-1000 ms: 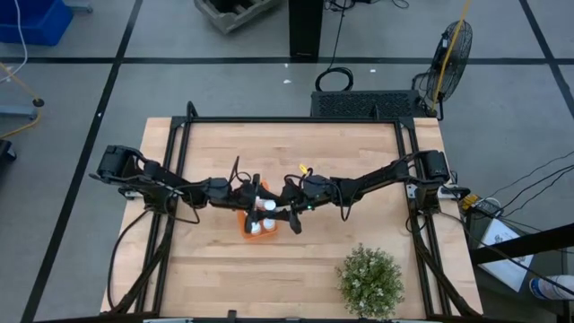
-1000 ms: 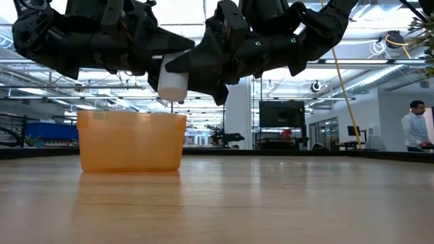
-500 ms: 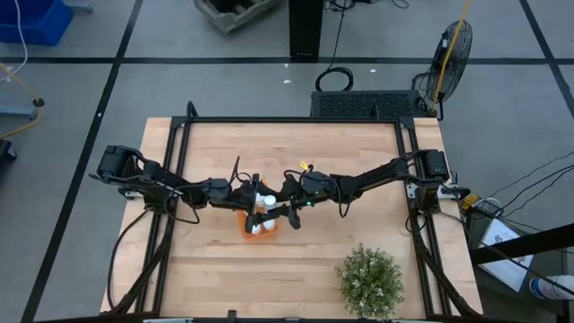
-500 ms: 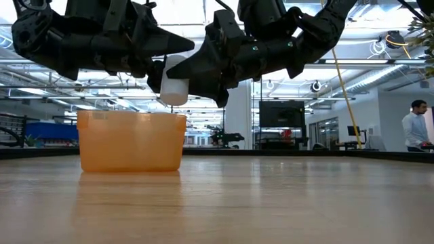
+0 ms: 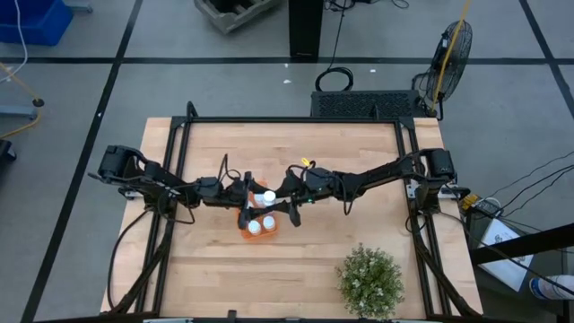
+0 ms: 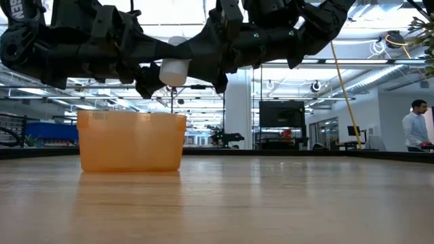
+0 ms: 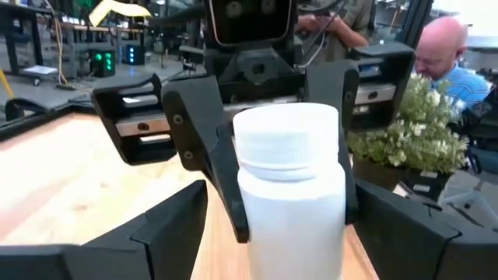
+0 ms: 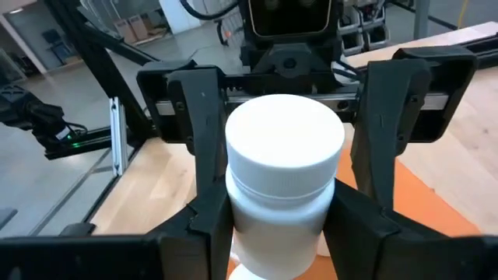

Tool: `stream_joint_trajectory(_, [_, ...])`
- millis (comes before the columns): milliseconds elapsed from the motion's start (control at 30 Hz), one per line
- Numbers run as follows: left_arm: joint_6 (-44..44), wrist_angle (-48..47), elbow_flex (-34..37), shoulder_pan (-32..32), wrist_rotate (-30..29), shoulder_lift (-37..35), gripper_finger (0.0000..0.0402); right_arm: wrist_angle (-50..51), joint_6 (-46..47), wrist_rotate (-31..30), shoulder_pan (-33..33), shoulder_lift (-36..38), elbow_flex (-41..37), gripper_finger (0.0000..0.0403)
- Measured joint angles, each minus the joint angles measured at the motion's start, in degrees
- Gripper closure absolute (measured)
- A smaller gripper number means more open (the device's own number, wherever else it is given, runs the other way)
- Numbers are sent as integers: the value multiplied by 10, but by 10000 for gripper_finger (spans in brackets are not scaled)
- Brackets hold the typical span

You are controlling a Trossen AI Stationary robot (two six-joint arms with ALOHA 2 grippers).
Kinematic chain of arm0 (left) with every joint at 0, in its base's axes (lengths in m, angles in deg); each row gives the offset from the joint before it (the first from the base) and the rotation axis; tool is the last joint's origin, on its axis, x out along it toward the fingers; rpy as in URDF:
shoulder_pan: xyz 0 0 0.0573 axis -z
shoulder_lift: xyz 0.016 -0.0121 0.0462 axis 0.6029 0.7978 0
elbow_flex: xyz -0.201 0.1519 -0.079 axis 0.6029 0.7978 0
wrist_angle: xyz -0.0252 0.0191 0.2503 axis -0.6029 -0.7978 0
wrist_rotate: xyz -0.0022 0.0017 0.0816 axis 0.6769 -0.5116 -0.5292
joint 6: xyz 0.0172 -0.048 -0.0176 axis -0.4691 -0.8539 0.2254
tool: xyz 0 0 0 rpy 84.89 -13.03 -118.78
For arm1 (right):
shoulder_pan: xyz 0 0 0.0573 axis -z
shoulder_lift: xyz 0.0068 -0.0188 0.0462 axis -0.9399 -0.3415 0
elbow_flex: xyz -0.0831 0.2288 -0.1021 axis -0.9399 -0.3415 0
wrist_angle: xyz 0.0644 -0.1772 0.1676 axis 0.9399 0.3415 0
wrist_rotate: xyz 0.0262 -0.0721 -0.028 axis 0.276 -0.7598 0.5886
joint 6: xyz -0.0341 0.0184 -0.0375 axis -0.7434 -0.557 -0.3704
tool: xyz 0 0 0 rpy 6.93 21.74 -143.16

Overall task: Pick and place pill bottles into a basket
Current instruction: Put the white medicine bottle into the orange bin

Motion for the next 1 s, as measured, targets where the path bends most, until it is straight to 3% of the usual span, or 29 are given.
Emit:
stream_joint_trajectory(367, [5, 56, -1, 0, -6, -1, 94, 4, 2, 2, -2, -1, 0, 255])
stream_joint_trajectory(1000, [-17, 46, -1, -1, -7, -1, 109, 4, 2, 0, -4, -2, -1, 255])
